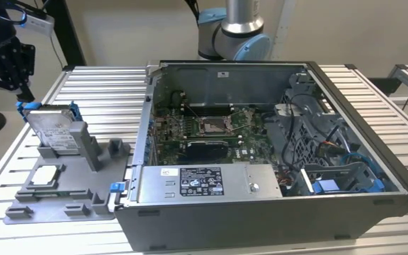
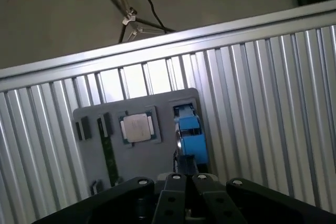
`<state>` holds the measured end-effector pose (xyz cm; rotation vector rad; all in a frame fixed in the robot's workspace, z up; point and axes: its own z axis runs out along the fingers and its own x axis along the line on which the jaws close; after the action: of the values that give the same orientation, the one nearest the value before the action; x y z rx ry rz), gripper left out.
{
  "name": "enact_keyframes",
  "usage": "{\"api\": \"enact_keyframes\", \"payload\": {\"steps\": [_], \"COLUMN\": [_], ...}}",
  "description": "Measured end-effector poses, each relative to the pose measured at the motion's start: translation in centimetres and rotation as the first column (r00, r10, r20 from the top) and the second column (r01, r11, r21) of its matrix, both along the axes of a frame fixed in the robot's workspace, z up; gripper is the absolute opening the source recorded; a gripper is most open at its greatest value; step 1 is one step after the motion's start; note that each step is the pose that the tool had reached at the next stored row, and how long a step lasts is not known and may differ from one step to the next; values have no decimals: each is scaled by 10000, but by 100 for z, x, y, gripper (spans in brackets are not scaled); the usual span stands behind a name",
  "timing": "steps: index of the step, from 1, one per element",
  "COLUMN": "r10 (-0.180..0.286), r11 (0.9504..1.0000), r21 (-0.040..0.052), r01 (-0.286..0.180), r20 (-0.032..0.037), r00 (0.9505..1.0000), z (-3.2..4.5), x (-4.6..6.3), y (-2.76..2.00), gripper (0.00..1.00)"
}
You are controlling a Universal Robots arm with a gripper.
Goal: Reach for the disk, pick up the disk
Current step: 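Pick up the disk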
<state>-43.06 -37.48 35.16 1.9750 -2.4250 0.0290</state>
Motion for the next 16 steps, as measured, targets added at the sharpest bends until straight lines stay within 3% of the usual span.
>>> {"api": "enact_keyframes", "payload": {"steps": [9, 10, 16], "r10": [202, 200, 201], "r11": [9998, 9998, 9998], "r21": [-14, -17, -35], "r01": [-202, -200, -201], "r20": [7, 7, 7], "r00": [9998, 9998, 9998], "z": [-11, -11, -11], "x": [14, 14, 14], "y": [2, 2, 2], "gripper": [0, 100, 100]}}
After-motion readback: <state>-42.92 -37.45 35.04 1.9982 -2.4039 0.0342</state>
